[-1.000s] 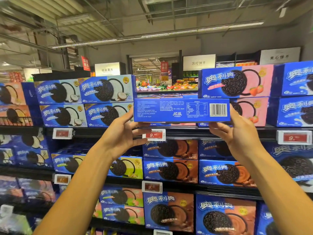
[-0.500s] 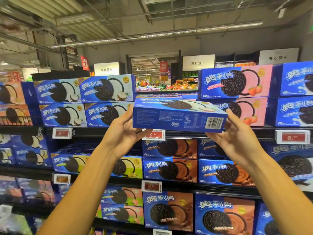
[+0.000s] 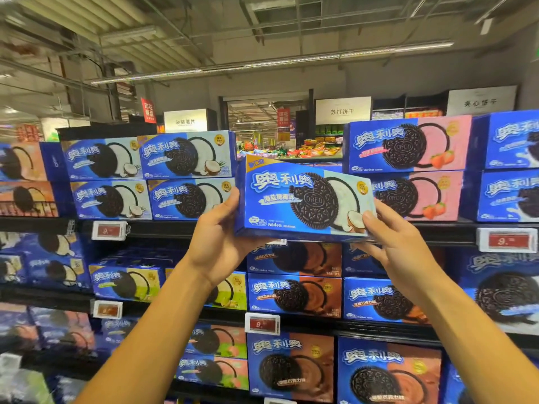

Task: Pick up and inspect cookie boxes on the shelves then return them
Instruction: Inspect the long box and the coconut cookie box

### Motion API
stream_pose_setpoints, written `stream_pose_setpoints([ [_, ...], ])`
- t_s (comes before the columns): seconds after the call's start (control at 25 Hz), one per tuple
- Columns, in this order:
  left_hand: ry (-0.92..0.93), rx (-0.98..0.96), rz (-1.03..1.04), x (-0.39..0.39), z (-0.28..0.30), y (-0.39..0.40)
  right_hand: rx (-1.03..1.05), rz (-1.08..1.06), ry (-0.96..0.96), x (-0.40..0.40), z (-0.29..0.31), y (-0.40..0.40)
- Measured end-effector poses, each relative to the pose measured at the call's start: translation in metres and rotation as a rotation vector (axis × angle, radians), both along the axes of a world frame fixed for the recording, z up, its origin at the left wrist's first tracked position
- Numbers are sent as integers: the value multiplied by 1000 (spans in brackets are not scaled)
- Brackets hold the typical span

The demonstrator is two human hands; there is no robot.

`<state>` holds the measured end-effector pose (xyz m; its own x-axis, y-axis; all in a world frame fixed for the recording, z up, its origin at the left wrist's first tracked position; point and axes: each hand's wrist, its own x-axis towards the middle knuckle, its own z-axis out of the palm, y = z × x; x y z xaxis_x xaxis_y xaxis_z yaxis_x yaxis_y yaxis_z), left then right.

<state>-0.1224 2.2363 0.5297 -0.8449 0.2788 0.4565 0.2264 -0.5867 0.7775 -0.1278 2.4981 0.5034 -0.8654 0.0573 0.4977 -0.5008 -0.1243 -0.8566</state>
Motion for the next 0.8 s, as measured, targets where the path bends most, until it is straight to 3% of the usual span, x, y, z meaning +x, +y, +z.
stream_pose_setpoints([
  [0.08,20,12,23,3,0,4,139,-285,109,7,5,-9],
  [0.16,70,-12,84,6,1,11,174,-403,230,19,12,-22],
  [0.24,151,-90,167,11,5,23,224,-294,310,33,22,-39],
  [0.36,252,-197,203,19,11,48,342,-105,266,41,34,-62],
  [0.44,282,-241,202,23,16,59,373,-89,268,42,37,-65],
  [0.64,367,-300,147,21,21,58,52,-122,397,50,37,-46],
  [0.8,397,-330,496,2,11,51,-262,94,268,37,28,-8],
])
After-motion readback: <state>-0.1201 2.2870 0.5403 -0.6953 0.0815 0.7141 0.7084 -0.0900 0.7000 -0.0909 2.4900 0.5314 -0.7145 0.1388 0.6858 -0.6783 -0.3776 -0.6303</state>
